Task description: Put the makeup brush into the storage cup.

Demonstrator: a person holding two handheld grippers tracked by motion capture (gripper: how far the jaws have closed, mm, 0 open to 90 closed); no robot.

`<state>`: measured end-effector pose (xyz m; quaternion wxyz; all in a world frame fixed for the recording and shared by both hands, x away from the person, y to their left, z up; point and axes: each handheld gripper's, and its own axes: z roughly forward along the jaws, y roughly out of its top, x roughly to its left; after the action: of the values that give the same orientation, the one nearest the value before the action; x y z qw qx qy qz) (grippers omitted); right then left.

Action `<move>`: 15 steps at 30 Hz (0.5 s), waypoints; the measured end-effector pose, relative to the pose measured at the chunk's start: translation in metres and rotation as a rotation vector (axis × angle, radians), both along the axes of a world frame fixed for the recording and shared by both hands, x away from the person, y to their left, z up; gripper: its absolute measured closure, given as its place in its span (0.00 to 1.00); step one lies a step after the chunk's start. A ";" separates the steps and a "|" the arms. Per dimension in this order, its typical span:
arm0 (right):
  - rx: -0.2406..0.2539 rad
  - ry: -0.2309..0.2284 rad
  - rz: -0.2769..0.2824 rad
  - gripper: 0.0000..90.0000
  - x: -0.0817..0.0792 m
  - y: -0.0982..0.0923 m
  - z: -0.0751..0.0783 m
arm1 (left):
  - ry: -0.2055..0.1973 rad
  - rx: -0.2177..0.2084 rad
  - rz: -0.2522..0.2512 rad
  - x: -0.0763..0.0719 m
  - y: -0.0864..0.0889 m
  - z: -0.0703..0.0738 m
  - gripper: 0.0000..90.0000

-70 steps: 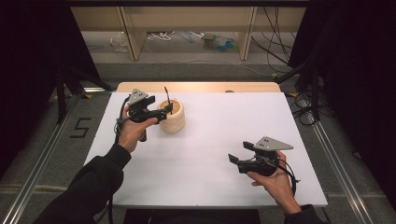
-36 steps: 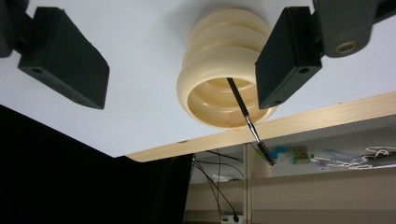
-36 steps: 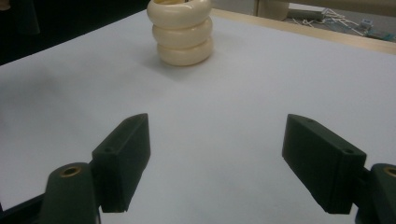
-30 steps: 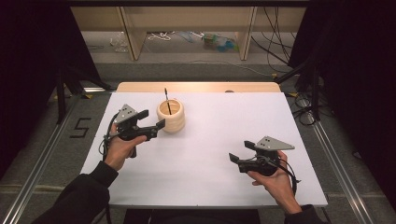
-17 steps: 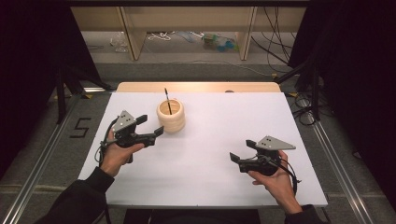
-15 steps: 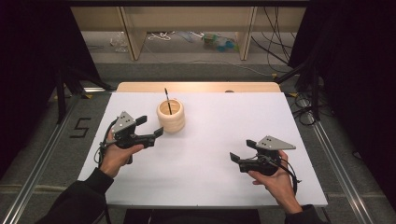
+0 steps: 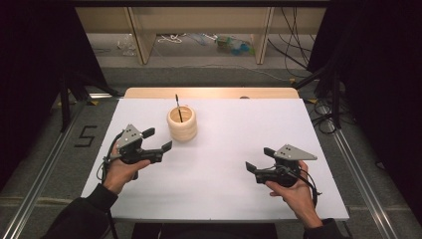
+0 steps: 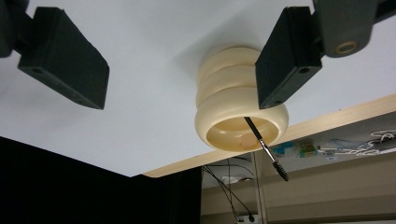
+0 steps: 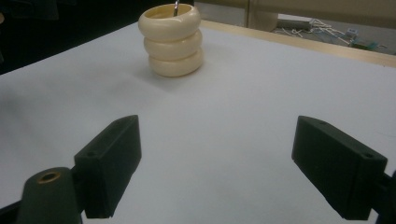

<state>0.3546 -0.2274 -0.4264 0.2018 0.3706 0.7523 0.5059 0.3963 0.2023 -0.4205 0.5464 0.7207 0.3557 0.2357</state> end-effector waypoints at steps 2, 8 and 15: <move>0.002 -0.002 0.000 0.19 0.000 0.000 0.000 | -0.003 0.011 -0.001 -0.002 0.001 -0.001 0.19; 0.014 0.016 0.005 0.19 -0.001 0.000 0.000 | -0.013 0.011 -0.009 -0.006 0.002 -0.002 0.19; 0.013 0.018 0.005 0.19 -0.001 0.001 0.000 | -0.003 0.016 -0.014 -0.011 0.003 -0.005 0.19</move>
<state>0.3536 -0.2269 -0.4264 0.1914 0.3746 0.7516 0.5081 0.3856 0.2053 -0.4252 0.5427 0.7271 0.3481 0.2357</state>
